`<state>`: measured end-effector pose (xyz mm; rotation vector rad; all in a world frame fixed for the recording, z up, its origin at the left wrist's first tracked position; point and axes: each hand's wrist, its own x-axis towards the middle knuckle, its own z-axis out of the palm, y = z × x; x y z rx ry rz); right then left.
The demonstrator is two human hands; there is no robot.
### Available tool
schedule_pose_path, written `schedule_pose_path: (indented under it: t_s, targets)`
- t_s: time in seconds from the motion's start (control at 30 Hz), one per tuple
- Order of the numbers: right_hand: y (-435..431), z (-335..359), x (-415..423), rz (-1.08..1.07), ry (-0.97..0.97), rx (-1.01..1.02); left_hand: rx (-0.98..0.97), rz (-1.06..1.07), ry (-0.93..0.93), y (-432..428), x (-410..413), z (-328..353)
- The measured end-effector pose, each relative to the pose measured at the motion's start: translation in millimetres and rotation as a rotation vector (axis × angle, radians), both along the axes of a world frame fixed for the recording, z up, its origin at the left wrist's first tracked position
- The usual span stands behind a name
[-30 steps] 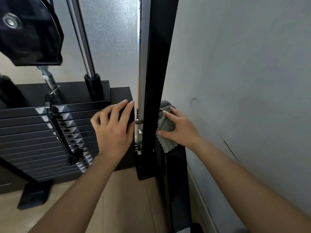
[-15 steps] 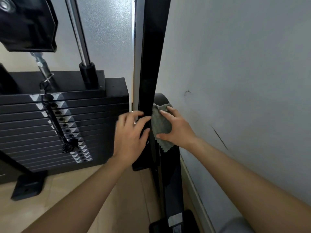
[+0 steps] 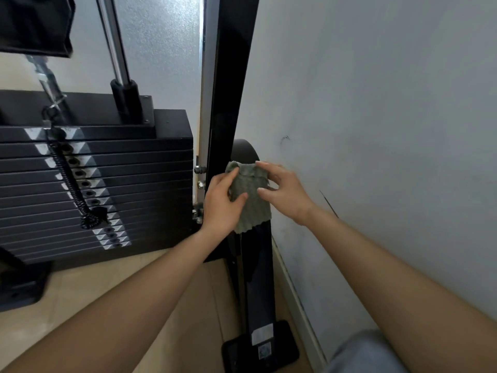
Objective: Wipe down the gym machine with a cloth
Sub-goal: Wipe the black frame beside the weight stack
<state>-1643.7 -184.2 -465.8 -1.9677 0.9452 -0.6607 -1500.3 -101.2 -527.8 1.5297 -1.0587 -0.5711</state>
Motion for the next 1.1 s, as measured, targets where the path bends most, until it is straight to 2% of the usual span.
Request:
schedule_pose_path:
  t_s: [0.1, 0.3, 0.5, 0.67, 0.77, 0.9, 1.1]
  targets:
    - [-1, -6, 3, -0.022, 0.044, -0.03, 0.007, -0.024, -0.009, 4, -2, -8]
    - [8, -22, -7, -0.117, 0.025, 0.068, 0.052, 0.062, 0.041, 31, -26, -25]
    - [23, -53, -26, -0.22, 0.094, 0.118, 0.157, 0.113, 0.127, 54, -44, -25]
    - [33, -73, -24, -0.427, 0.061, 0.267, 0.285, 0.328, 0.185, 52, -62, -17]
    - [33, -80, -24, -0.431, 0.072, 0.301, 0.344, 0.373, 0.179, 48, -62, -20]
    - [37, -94, -34, -0.376, 0.121, 0.361, 0.396, 0.301, 0.156, 55, -56, -50]
    - [70, -130, -65, -0.347, 0.133, 0.458, 0.388, 0.196, 0.268, 80, -72, -98]
